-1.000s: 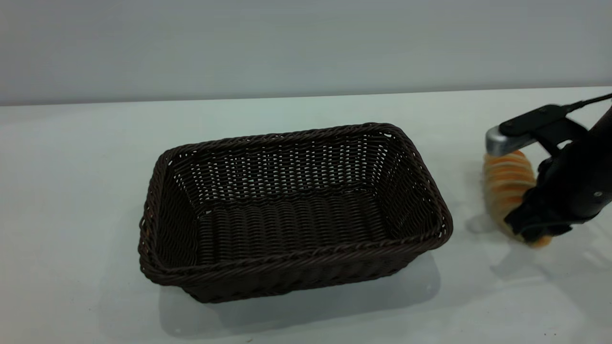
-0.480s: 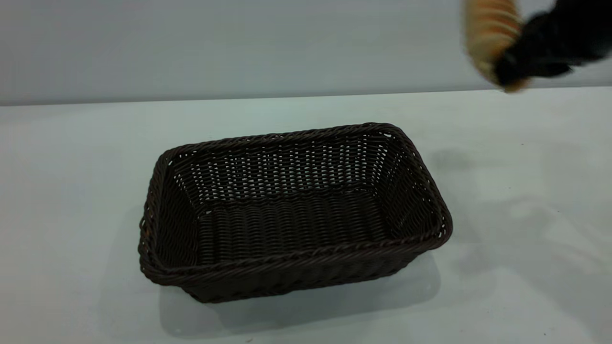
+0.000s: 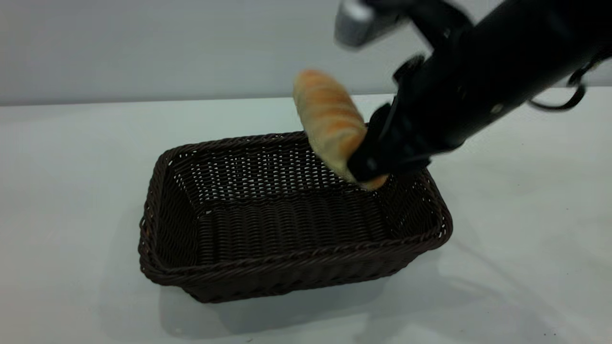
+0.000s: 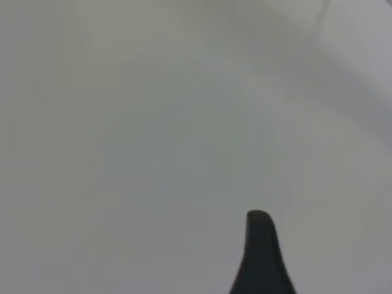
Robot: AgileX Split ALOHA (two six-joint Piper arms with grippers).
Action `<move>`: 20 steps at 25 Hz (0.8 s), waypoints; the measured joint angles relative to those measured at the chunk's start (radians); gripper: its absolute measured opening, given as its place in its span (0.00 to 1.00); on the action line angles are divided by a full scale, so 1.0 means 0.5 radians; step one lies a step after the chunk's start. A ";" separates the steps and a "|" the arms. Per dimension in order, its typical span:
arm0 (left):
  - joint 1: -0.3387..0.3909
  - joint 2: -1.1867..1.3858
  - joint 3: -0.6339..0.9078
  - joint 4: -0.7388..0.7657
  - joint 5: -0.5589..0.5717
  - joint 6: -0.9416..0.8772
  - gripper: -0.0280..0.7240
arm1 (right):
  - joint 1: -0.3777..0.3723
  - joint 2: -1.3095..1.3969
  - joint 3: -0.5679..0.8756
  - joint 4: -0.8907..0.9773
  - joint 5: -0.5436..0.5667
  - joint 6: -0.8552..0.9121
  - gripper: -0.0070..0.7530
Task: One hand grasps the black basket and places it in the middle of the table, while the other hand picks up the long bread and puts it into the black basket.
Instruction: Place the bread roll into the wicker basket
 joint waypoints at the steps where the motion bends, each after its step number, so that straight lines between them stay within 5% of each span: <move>1: 0.000 0.000 0.000 0.000 0.000 0.000 0.83 | 0.000 0.042 -0.025 0.007 -0.002 -0.010 0.08; 15: 0.000 0.000 0.000 0.000 0.015 0.000 0.83 | 0.006 0.405 -0.300 0.098 0.065 -0.029 0.09; 20: 0.000 0.000 0.000 0.000 0.015 0.000 0.83 | 0.006 0.427 -0.300 0.101 0.069 -0.079 0.29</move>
